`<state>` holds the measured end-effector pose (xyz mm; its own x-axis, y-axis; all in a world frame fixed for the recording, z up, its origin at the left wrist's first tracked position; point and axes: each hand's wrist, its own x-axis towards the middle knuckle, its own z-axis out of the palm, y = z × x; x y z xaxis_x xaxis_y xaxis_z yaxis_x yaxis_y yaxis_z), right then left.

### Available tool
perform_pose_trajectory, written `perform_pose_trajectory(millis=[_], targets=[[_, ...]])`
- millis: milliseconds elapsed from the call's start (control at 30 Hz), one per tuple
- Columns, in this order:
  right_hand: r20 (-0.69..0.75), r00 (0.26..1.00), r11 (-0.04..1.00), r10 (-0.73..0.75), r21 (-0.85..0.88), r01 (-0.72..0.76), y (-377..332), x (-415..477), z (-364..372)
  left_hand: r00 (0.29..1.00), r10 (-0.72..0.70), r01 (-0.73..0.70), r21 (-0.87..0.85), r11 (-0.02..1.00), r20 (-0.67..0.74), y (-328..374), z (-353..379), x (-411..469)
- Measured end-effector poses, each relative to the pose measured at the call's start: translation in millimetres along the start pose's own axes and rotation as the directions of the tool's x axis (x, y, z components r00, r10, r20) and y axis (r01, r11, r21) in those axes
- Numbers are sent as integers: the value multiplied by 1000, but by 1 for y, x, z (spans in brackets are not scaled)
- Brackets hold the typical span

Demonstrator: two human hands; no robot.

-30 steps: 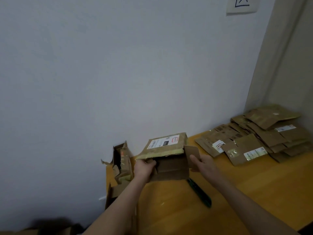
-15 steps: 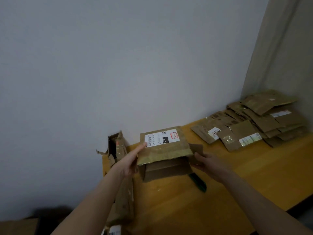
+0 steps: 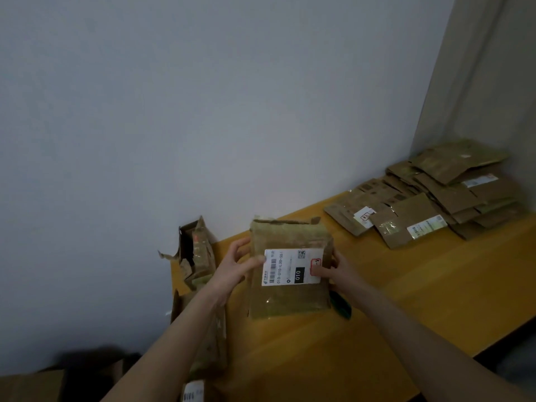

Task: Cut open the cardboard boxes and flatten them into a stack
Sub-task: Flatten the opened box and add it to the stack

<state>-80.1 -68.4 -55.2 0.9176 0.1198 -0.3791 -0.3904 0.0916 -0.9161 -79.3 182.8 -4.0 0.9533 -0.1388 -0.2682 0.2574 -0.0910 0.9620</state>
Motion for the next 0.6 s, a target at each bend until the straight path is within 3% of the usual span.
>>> perform_pose_trajectory(millis=[100, 200, 300, 433, 600], targets=[[6, 999, 999, -40, 1, 40, 2, 1, 5, 992, 59, -53, 53, 997, -112, -11, 0, 0], [-30, 1000, 999, -7, 44, 9, 1, 1, 9, 981, 169, -132, 306, 943, -97, -29, -1, 1], [-68, 988, 988, 139, 83, -133, 2, 4, 10, 942, 297, -156, 575, 803, -159, -46, 3, -1], [-157, 957, 969, 243, 4, -246, 7, 10, 11, 887, 462, -298, 755, 584, -8, -63, 7, -11], [-200, 937, 943, 286, -114, -312, 10, 18, 5, 860, 490, -378, 824, 422, 143, -61, 6, -23]])
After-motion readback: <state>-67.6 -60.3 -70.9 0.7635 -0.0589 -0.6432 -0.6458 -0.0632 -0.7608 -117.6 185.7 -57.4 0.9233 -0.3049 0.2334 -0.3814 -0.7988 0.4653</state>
